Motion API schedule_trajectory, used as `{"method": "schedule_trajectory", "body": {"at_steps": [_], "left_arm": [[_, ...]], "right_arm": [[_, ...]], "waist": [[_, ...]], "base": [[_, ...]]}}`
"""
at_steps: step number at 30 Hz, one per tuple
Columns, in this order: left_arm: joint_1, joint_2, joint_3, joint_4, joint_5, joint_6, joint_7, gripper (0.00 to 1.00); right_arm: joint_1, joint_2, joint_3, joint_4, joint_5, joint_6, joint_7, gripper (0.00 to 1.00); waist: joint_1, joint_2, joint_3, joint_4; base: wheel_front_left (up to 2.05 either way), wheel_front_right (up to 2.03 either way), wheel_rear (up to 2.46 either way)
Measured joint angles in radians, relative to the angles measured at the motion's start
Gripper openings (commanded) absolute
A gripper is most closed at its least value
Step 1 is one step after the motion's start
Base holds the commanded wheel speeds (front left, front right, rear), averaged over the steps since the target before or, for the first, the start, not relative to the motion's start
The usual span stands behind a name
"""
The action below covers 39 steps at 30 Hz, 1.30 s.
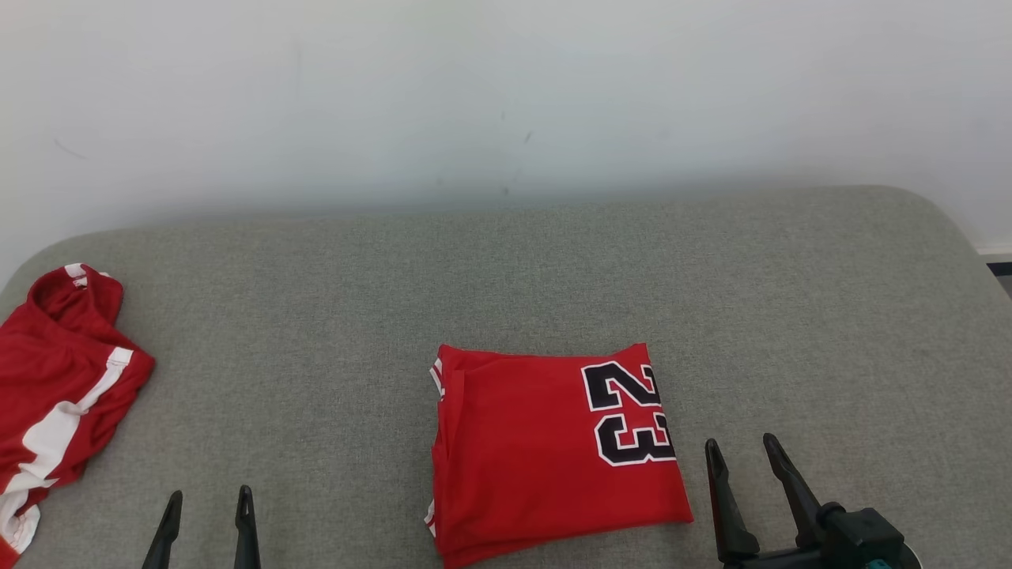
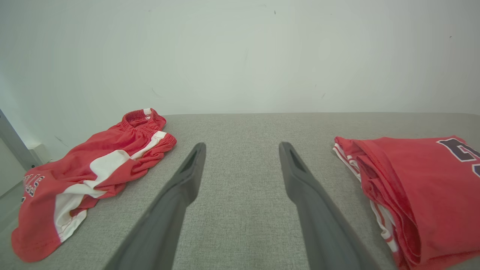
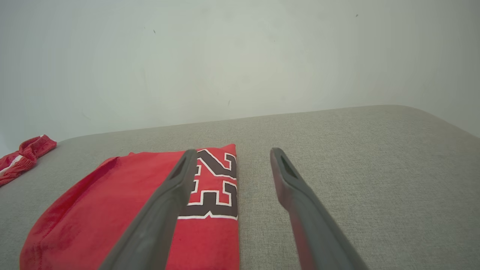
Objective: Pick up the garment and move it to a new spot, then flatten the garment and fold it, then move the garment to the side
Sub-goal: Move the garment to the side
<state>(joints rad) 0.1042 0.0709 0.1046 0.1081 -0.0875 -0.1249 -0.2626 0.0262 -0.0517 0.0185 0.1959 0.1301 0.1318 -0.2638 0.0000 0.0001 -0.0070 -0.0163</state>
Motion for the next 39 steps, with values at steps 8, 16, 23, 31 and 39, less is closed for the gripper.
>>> {"method": "schedule_trajectory", "body": {"at_steps": [8, 16, 23, 31, 39], "left_arm": [[0.003, -0.006, 0.002, -0.002, 0.006, 0.0, 0.0, 1.0], [-0.005, -0.01, -0.015, 0.007, 0.008, -0.004, 0.0, 1.0], [-0.032, -0.013, -0.038, 0.01, 0.008, -0.005, 0.0, 1.0], [-0.061, -0.014, -0.044, 0.017, 0.0, -0.006, 0.0, 1.0], [-0.077, -0.014, -0.037, 0.024, -0.001, -0.006, 0.0, 1.0]], "right_arm": [[-0.05, -0.001, 0.011, 0.035, -0.003, 0.0, 0.0, 1.0], [-0.22, -0.026, 0.032, 0.195, -0.003, 0.0, 0.021, 1.0], [-0.354, -0.039, 0.03, 0.374, -0.002, 0.0, 0.107, 1.0], [-0.419, -0.043, 0.035, 0.546, 0.011, 0.0, 0.13, 1.0], [-0.432, -0.035, 0.076, 0.654, 0.051, 0.0, 0.132, 1.0]], "waist": [[0.0001, 0.0, 0.001, -0.001], [0.0001, 0.0, 0.011, 0.019], [0.0001, 0.0, 0.04, 0.045], [0.0002, 0.0, 0.091, 0.067], [0.0001, 0.0, 0.112, 0.067]], "base": [[0.0, 0.0, 0.0], [0.0, 0.0, 0.0], [0.0, 0.0, 0.0], [0.0, 0.0, 0.0], [0.0, 0.0, 0.0]]}}
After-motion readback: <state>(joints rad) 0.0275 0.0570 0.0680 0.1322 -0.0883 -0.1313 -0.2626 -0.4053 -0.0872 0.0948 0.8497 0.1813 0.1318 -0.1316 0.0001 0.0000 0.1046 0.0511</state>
